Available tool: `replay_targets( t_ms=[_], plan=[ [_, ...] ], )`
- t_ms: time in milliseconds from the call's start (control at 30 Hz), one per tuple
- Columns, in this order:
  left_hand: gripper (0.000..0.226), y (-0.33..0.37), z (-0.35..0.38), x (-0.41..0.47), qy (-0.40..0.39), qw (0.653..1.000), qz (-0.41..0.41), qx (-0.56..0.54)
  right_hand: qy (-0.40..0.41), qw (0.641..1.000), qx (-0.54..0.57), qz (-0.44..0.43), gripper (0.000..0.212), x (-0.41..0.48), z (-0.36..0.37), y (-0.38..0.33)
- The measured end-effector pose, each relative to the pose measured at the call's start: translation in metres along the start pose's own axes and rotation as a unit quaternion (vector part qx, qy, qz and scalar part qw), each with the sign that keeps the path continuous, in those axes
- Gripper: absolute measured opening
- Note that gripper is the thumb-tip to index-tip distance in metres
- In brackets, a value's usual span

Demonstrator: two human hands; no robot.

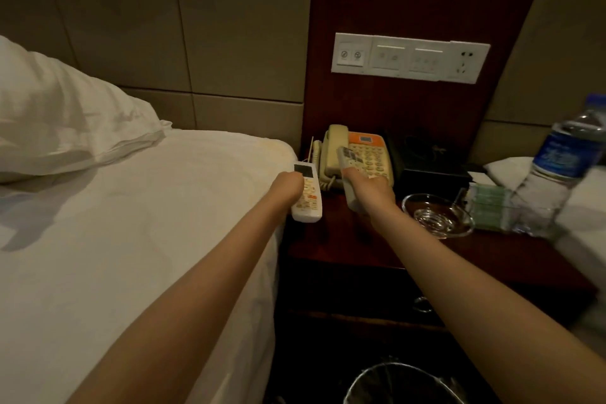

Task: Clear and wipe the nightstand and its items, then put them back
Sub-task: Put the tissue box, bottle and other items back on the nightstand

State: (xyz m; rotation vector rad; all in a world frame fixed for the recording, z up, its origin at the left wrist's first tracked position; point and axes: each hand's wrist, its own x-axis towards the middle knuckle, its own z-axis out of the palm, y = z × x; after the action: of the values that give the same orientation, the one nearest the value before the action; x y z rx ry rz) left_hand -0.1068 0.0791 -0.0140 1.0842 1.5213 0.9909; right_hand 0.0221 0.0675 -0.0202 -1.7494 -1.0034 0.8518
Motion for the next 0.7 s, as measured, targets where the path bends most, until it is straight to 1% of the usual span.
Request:
replay_targets(
  t_ms=[100,233,333,400,567,700],
  plan=[
    [0.04,-0.003,0.014,-0.018,-0.027,1.0,-0.004,-0.004,0.018,0.999,-0.035,-0.012,0.076,-0.009,-0.014,0.012],
    [0.041,-0.007,0.034,-0.034,-0.069,0.998,-0.01,0.004,0.021,0.997,-0.072,-0.001,0.065,-0.02,-0.025,0.022],
    [0.039,-0.012,0.044,-0.037,-0.069,0.997,-0.01,0.032,-0.001,0.992,-0.122,-0.009,0.059,-0.026,-0.029,0.028],
    [0.039,-0.016,0.046,-0.038,-0.073,0.996,0.011,0.056,-0.009,0.989,-0.145,-0.013,0.056,-0.029,-0.032,0.032],
    [0.041,-0.024,0.045,-0.038,-0.091,0.991,0.035,0.092,-0.003,0.983,-0.185,0.015,0.058,-0.03,-0.04,0.036],
    [0.042,-0.026,0.049,-0.042,-0.08,0.99,0.046,0.111,-0.017,0.978,-0.208,0.022,0.06,-0.032,-0.043,0.037]
  ],
)
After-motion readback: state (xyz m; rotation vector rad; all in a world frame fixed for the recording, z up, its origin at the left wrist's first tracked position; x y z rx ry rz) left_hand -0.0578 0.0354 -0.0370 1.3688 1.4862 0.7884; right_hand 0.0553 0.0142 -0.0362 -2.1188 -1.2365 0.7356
